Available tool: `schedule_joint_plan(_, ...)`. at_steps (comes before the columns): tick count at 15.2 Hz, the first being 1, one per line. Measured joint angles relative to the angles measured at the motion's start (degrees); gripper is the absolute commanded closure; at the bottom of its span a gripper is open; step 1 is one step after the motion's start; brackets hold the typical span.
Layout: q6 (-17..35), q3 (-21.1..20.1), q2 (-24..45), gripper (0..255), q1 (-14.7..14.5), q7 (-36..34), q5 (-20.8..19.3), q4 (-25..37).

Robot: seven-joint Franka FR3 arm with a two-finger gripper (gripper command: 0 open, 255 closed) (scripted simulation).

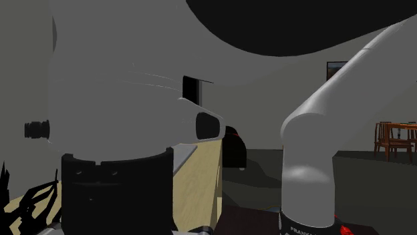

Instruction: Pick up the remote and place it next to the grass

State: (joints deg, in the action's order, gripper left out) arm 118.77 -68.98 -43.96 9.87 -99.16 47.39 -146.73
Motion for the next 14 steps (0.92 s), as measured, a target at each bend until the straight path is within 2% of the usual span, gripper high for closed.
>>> schedule_joint_plan(3,0.0,0.0,0.0,255,0.0,0.0,0.0,0.0)
schedule_joint_plan(4,0.0,0.0,0.0,0,0.0,0.0,0.0,0.0)
schedule_joint_plan(10,0.1,0.0,0.0,0,0.0,0.0,0.0,0.0)
schedule_joint_plan(14,-5.5,5.5,-2.2,0,-2.0,-0.8,-2.8,2.3)
